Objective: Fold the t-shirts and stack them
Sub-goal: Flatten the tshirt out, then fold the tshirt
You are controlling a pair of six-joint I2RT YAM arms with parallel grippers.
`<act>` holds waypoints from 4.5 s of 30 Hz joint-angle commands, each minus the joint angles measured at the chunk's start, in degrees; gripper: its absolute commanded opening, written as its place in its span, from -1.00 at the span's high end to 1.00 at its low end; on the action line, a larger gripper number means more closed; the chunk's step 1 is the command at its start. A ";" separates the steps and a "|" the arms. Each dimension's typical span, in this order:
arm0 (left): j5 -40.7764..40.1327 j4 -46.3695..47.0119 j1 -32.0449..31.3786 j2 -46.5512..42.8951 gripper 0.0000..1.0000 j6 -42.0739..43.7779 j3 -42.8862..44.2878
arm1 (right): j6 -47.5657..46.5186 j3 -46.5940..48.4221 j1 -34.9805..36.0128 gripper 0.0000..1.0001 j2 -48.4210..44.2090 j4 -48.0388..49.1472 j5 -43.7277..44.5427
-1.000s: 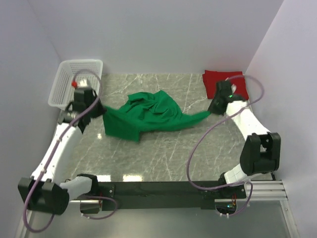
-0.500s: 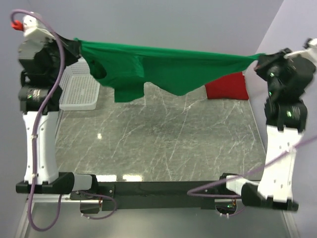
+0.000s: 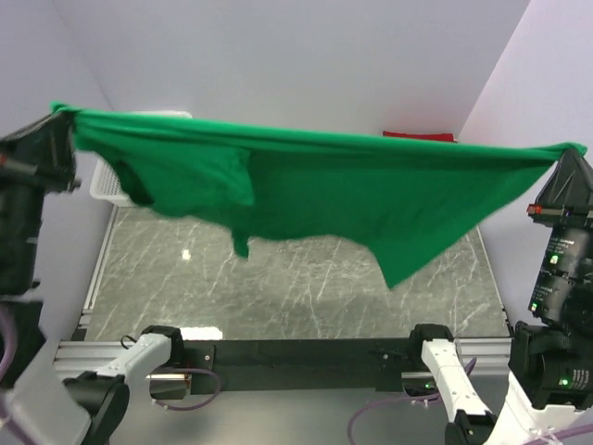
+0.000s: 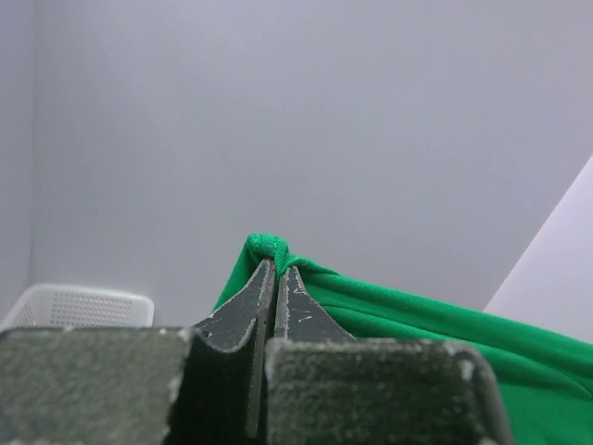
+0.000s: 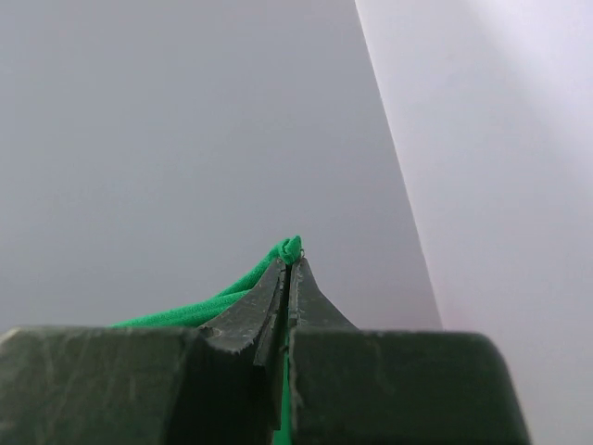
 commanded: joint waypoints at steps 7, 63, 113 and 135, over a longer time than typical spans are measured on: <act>-8.52 1.38 -3.77 -0.96 0.99 6.03 -15.74 | -6.52 -7.47 3.50 1.00 3.11 -2.58 3.30; 1.16 22.91 -6.85 31.31 -0.01 -13.21 -66.31 | 2.36 -10.82 1.74 1.00 68.16 3.47 -11.75; 3.09 30.12 -9.05 31.29 0.38 -24.65 -71.16 | 4.91 -10.12 0.51 1.00 69.57 4.97 -10.96; 0.10 30.12 -10.10 39.82 0.61 -22.71 -68.08 | 5.18 -9.42 0.51 1.00 71.06 4.88 -11.48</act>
